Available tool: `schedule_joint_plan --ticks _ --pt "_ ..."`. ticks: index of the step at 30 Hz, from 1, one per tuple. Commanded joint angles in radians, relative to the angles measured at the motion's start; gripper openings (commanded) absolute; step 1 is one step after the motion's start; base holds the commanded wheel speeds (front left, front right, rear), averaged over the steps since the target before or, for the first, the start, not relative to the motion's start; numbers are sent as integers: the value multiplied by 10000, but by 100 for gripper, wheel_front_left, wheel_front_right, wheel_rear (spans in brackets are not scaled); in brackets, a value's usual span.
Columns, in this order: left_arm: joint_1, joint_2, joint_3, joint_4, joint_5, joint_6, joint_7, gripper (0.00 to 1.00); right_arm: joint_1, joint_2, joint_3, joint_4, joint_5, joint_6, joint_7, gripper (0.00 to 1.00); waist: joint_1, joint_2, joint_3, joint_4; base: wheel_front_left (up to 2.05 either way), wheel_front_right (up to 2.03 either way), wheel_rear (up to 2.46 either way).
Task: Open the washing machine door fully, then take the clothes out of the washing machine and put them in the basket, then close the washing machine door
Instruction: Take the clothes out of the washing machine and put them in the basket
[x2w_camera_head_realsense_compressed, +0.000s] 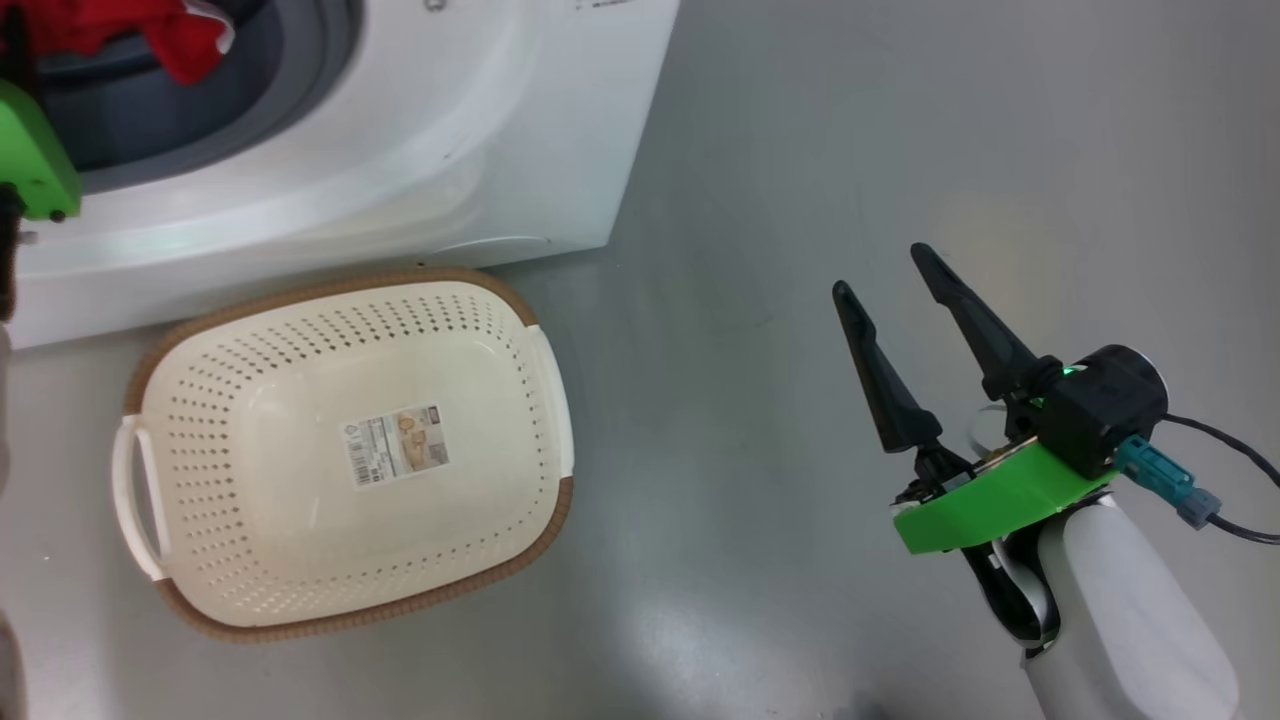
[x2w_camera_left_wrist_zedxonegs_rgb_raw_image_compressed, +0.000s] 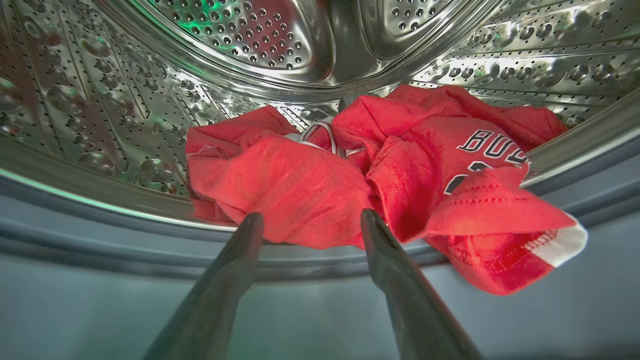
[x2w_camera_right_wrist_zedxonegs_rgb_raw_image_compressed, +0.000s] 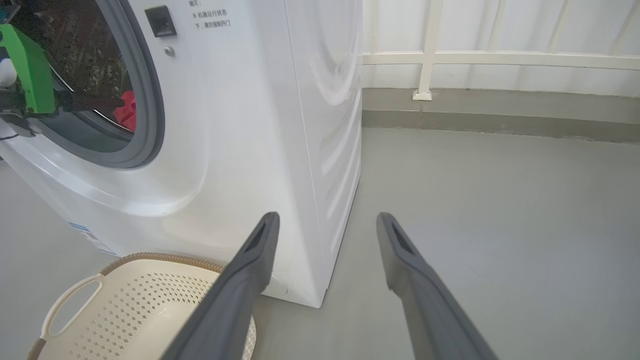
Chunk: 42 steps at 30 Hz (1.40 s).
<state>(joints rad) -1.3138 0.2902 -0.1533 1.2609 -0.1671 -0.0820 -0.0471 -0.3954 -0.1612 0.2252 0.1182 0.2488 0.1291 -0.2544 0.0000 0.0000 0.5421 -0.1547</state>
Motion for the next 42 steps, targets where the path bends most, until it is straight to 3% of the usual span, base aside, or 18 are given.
schedule_joint_plan --ticks 1,14,28,29,30,31,32,42 --pt "-319 616 13 -122 124 138 -101 100 -7 49 303 -266 6 16 -74 100 0 0 196 -196 0 0 0" --pt "-758 1214 -235 146 205 341 -122 100 -98 160 492 -375 26 16 -74 100 0 0 499 -612 0 0 0" --pt "-768 1499 -486 252 106 142 -51 100 -18 210 531 -426 31 16 -74 100 0 0 501 -785 0 0 0" --pt "-768 1497 -501 255 94 132 -52 85 -12 205 531 -431 28 16 -74 100 0 0 502 -784 0 0 0" --pt "-763 1488 -520 258 85 122 -54 49 -9 201 526 -436 26 16 -74 100 0 0 503 -782 0 0 0" --pt "-762 1487 -538 261 76 115 -55 32 -7 199 520 -441 23 16 -74 100 0 0 503 -782 0 0 0" --pt "-761 1492 -557 264 68 104 -58 3 -6 200 516 -444 20 16 -74 100 0 0 502 -782 0 0 0" --pt "-591 1359 -658 280 -136 -56 -457 0 30 199 482 -397 36 16 -74 100 0 0 270 -690 0 0 0"
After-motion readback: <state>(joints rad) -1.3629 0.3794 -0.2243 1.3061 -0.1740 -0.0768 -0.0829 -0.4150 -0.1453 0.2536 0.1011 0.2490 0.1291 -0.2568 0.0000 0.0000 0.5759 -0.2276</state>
